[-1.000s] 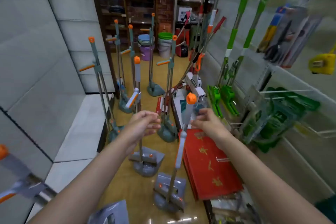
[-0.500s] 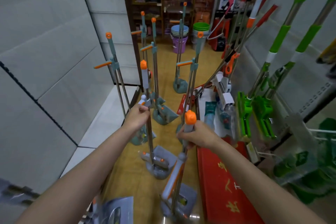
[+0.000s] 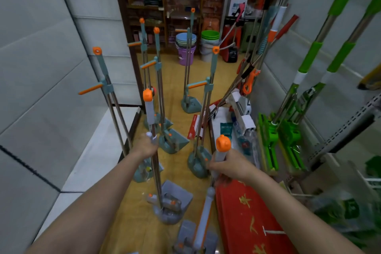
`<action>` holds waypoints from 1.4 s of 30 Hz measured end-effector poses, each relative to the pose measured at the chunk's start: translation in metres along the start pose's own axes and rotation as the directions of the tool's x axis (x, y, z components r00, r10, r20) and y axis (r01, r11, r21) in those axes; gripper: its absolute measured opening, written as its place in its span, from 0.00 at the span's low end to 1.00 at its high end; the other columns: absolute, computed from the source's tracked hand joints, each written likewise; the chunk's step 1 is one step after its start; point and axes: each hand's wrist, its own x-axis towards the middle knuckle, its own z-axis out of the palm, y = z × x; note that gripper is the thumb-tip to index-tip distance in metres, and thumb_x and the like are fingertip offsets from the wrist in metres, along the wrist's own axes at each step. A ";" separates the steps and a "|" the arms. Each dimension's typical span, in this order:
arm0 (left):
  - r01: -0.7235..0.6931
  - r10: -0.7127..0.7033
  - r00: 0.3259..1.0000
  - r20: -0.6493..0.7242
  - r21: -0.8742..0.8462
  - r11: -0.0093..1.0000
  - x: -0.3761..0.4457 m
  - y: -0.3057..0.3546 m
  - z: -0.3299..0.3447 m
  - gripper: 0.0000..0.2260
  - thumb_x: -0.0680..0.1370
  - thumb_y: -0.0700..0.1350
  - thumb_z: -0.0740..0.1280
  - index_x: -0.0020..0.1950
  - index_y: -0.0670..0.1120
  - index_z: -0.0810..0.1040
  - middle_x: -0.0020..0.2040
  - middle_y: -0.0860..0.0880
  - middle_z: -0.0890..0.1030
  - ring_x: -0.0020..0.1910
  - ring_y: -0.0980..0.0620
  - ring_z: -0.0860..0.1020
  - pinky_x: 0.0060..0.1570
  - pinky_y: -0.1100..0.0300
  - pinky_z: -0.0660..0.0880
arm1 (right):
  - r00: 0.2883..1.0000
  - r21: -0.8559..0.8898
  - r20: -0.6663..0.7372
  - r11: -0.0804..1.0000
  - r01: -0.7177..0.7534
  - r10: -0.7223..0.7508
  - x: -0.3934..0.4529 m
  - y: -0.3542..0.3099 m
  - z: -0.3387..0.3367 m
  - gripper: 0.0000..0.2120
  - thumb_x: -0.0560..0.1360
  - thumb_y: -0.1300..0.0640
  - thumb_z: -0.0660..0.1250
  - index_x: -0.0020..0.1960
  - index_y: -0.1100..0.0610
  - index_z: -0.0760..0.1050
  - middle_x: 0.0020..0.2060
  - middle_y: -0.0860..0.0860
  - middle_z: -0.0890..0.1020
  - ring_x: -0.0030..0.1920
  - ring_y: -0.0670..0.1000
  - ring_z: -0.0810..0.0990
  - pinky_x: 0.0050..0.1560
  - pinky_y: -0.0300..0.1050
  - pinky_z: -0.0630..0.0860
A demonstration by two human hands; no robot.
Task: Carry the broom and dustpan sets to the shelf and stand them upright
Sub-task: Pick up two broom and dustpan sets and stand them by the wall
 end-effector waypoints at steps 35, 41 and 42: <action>-0.074 0.241 0.938 -0.249 0.534 0.843 -0.233 -0.160 -0.078 0.10 0.72 0.52 0.65 0.49 0.48 0.72 0.45 0.41 0.81 0.45 0.38 0.77 0.39 0.52 0.71 | 0.961 -0.130 -0.214 0.980 0.152 -0.177 -0.075 -0.025 0.093 0.17 0.70 0.51 0.67 0.40 0.68 0.79 0.35 0.63 0.84 0.36 0.64 0.84 0.42 0.64 0.81; -0.087 0.284 0.937 -0.201 0.656 0.750 -0.262 -0.209 -0.089 0.12 0.74 0.55 0.62 0.51 0.48 0.71 0.46 0.40 0.82 0.46 0.38 0.78 0.38 0.55 0.67 | 0.919 -0.078 -0.340 0.980 0.183 -0.199 -0.100 -0.039 0.138 0.18 0.72 0.53 0.65 0.41 0.70 0.77 0.35 0.64 0.84 0.37 0.64 0.84 0.42 0.62 0.81; -0.097 0.290 0.938 -0.191 0.658 0.746 -0.264 -0.214 -0.091 0.12 0.74 0.56 0.62 0.50 0.48 0.70 0.45 0.40 0.82 0.45 0.38 0.78 0.37 0.55 0.67 | 0.915 -0.081 -0.345 0.978 0.195 -0.211 -0.103 -0.041 0.146 0.18 0.72 0.54 0.65 0.42 0.71 0.77 0.36 0.65 0.84 0.38 0.64 0.83 0.42 0.62 0.81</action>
